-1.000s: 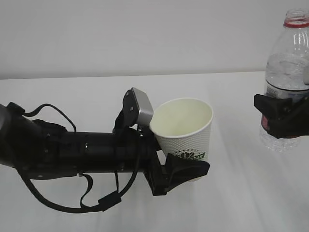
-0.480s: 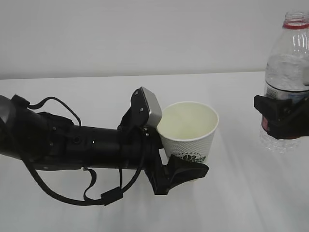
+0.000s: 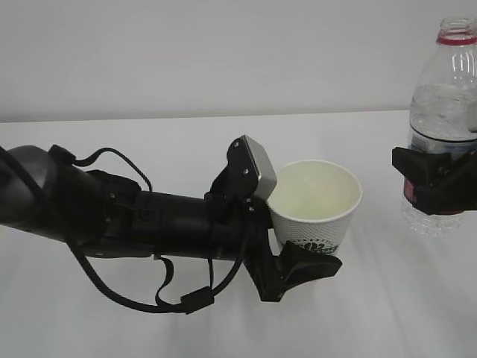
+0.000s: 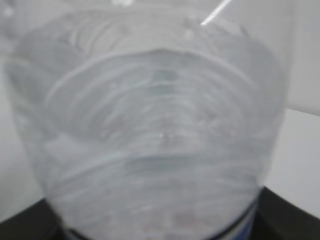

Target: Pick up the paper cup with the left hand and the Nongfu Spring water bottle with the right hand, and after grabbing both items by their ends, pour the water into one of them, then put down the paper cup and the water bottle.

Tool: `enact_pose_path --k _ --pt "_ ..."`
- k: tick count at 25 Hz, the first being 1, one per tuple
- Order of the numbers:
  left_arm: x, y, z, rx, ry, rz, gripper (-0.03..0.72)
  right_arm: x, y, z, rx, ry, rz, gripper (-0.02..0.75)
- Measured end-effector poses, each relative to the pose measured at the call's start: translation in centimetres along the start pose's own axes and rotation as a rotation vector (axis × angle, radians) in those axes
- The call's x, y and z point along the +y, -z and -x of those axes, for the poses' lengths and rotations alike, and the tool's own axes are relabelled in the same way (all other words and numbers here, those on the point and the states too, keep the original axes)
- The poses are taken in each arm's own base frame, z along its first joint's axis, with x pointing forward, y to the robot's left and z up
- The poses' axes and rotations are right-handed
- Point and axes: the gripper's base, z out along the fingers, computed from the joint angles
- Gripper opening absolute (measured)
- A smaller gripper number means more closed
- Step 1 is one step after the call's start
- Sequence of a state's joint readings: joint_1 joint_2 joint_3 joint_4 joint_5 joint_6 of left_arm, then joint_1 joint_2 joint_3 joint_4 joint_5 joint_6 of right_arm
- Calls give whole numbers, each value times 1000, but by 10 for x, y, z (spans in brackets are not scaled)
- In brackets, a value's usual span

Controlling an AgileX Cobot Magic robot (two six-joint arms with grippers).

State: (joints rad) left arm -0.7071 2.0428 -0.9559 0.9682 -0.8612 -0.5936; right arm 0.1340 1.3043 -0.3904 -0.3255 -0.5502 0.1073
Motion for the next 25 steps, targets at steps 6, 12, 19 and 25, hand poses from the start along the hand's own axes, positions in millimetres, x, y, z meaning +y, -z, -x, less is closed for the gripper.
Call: enact_pose_path --k 6,12,19,25 --pt "1 -14 -4 2 -4 -16 568 0 0 0 0 0 0 485" --pt "9 -23 -4 -4 -11 -8 568 0 0 0 0 0 0 485" --pt "9 -30 -6 -3 -12 -17 567 0 0 0 0 0 0 485" --pt "8 -30 -6 2 -24 -29 566 0 0 0 2 45 0 485"
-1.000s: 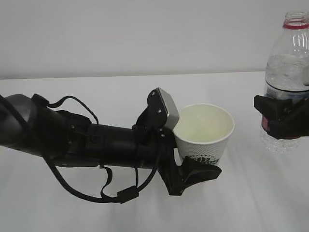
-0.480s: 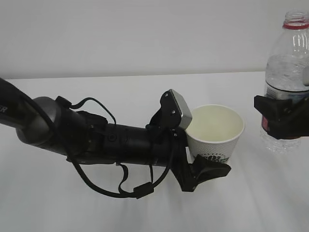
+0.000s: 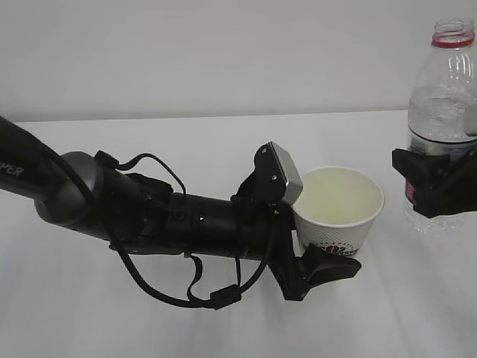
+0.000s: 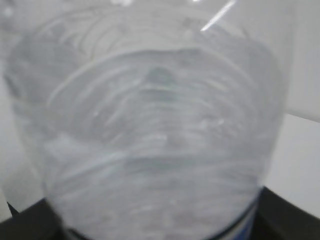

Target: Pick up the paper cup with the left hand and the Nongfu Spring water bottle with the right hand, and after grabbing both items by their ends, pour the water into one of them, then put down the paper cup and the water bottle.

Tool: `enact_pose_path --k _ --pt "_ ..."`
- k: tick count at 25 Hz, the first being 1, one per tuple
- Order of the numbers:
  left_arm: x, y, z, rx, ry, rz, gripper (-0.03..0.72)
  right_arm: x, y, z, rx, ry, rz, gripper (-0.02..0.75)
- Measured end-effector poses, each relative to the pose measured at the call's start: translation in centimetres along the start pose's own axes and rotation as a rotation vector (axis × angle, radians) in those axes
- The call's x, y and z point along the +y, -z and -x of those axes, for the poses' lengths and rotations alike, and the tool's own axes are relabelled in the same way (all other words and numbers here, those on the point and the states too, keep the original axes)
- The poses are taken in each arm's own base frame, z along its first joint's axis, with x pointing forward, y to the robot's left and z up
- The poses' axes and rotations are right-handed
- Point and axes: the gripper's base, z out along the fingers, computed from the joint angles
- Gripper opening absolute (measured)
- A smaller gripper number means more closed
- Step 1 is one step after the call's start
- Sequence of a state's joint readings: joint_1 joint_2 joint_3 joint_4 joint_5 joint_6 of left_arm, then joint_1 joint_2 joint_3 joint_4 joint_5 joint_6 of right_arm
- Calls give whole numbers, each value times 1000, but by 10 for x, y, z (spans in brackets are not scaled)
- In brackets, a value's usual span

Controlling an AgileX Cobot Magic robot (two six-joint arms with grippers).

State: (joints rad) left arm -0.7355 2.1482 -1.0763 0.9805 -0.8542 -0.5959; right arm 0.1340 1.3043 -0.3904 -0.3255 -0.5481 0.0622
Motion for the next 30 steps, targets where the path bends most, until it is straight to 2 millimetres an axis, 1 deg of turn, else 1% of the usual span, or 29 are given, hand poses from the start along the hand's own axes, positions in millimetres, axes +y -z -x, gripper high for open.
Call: enact_pose_path --k 11,18,27,30 --pt "-2 0 -1 1 -2 -15 564 0 0 -2 21 18 -1 484" --pt "-9 6 -14 32 32 -30 561 0 0 -2 21 19 -1 484" --pt "4 18 -16 -1 48 -12 558 0 0 -2 21 53 -1 485" --pt "4 18 -16 6 38 -22 558 0 0 -2 21 79 0 485"
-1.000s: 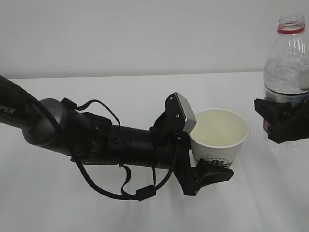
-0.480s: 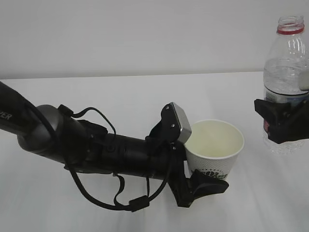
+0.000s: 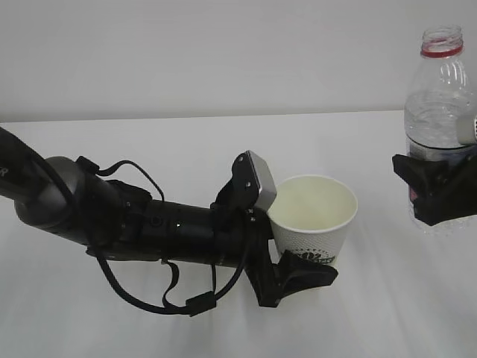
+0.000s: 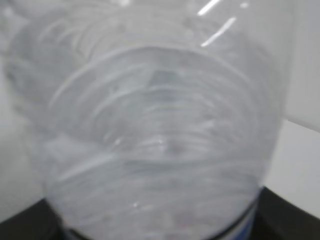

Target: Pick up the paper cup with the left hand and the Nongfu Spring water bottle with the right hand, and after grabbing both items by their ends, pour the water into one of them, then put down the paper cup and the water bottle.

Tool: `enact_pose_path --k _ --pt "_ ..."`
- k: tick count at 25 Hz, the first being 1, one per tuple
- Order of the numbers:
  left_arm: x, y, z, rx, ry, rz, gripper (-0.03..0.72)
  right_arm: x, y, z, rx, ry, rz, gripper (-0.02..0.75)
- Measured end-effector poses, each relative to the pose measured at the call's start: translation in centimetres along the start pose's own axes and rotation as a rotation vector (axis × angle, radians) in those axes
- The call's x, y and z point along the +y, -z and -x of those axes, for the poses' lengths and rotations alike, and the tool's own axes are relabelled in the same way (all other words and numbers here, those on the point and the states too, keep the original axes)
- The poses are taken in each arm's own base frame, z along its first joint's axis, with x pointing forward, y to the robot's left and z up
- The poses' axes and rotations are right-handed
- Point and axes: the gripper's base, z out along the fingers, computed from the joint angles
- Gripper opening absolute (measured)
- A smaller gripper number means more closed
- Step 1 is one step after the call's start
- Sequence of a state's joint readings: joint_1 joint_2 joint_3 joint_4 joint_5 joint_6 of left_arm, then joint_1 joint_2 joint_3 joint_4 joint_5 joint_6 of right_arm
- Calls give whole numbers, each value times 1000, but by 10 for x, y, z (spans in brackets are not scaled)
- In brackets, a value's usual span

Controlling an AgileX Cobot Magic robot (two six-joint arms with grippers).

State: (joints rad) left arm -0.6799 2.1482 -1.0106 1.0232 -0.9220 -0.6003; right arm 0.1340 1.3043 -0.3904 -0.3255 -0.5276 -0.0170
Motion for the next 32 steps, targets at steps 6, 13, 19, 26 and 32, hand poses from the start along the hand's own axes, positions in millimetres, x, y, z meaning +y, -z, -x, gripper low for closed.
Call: enact_pose_path --k 6,13,19,26,32 --pt "-2 0 -1 15 -22 -22 557 0 0 0 0 42 0 485" --pt "-2 0 -1 16 -23 -23 557 0 0 0 0 123 0 484" --pt "-9 -5 -1 23 -31 -42 557 0 0 0 0 217 0 485" --pt "-9 -5 -1 23 -26 -34 557 0 0 0 0 305 0 484" --pt "-9 -5 -1 23 -26 -34 557 0 0 0 0 381 0 485"
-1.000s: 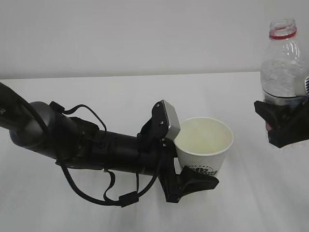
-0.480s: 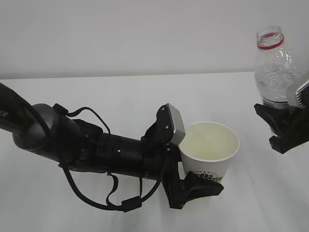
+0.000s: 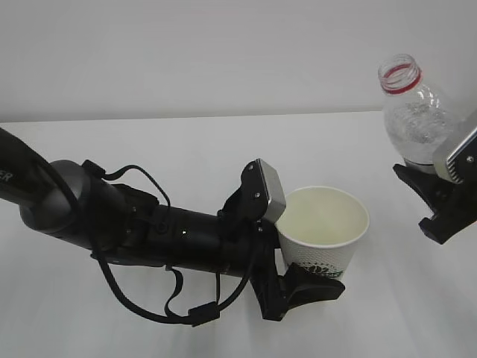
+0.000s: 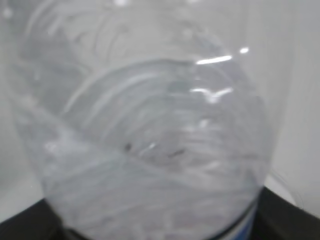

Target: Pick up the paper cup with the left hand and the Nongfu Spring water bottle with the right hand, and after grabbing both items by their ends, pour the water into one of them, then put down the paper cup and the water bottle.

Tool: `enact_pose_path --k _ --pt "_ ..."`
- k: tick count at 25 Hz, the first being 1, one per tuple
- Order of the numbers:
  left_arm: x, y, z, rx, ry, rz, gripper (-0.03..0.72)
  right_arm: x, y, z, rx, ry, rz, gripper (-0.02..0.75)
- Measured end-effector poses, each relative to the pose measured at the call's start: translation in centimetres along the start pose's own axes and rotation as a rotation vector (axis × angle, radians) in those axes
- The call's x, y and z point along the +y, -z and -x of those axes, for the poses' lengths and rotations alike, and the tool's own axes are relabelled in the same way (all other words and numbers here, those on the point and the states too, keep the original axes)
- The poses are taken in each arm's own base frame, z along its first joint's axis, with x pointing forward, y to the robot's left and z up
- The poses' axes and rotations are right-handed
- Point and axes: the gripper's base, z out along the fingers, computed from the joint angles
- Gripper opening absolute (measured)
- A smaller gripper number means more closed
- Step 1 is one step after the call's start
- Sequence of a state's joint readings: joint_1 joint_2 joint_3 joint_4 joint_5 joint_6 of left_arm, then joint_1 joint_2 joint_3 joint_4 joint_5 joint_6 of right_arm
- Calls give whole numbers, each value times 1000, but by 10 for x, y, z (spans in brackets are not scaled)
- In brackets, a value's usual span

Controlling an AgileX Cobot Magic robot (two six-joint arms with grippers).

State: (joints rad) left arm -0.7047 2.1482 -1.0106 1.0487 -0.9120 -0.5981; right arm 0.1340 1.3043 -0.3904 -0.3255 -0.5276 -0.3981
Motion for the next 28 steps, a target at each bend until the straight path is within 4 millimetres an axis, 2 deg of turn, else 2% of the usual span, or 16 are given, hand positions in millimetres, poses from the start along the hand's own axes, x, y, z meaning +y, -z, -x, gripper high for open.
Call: enact_pose_path --k 28 --pt "-6 0 -2 18 -40 -67 556 1 0 -2 22 280 13 485"
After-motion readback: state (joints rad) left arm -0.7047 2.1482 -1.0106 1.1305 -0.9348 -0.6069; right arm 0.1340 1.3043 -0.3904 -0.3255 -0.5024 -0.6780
